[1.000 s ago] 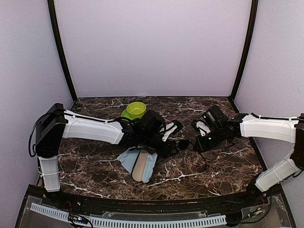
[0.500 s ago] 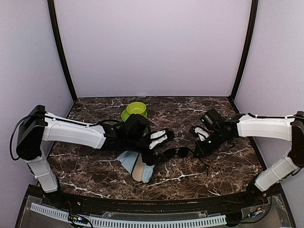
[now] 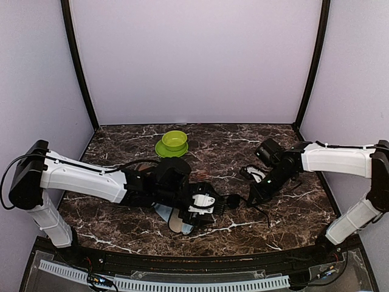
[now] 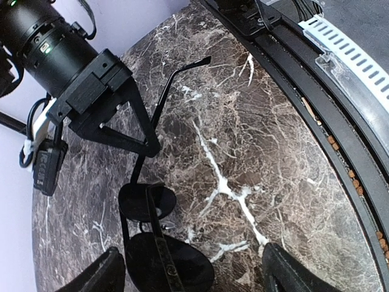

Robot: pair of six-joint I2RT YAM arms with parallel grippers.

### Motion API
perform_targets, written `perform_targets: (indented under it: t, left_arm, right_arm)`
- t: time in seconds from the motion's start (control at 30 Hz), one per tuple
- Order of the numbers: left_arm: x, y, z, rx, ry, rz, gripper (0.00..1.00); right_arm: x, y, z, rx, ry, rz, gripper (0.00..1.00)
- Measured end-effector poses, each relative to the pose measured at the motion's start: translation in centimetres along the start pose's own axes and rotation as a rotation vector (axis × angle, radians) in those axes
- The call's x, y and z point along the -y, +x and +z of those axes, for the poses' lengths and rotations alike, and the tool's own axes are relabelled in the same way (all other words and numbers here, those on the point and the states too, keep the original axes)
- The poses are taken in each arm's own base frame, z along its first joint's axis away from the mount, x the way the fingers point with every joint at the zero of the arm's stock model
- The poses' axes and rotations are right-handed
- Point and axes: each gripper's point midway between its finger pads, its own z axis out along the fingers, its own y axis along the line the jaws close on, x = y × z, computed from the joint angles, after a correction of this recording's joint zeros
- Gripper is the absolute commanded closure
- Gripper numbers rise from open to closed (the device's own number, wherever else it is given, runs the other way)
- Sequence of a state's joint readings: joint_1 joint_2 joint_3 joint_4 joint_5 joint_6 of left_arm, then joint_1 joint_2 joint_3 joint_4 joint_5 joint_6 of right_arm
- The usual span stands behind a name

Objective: Organize the sunglasses
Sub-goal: Pass from the right arm to the left

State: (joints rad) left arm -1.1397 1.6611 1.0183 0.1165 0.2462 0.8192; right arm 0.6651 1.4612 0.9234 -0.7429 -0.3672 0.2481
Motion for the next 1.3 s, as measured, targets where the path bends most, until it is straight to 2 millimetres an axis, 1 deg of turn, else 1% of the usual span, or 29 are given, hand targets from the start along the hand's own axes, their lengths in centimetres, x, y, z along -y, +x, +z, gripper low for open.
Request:
perform_targets:
  t: [0.07, 0.3, 0.57, 0.93, 1.1, 1.3]
  left_arm:
    - [0.0, -0.2, 0.1, -0.006, -0.011, 0.051, 0.17]
    - [-1.4, 0.2, 0.3, -0.032, -0.077, 0.122, 0.14]
    - [-0.8, 1.3, 1.4, -0.054, -0.060, 0.139, 0.14]
    - [0.0, 2.5, 3.1, -0.071, -0.040, 0.157, 0.21]
    - [-0.4, 2.5, 3.2, -0.068, -0.056, 0.163, 0.25]
    - [-1.0, 1.9, 3.2, -0.049, -0.085, 0.168, 0.28]
  right_arm:
    - [-0.1, 0.3, 0.0, -0.012, -0.006, -0.003, 1.00]
    - [-0.4, 0.6, 0.0, -0.025, -0.025, -0.008, 1.00]
    - [-0.5, 0.6, 0.0, -0.026, -0.029, -0.014, 1.00]
    - [-0.5, 0.6, 0.0, -0.027, -0.032, -0.018, 1.00]
    - [-0.5, 0.6, 0.0, -0.027, -0.032, -0.018, 1.00]
    - [-0.5, 0.6, 0.0, -0.027, -0.032, -0.019, 1.00]
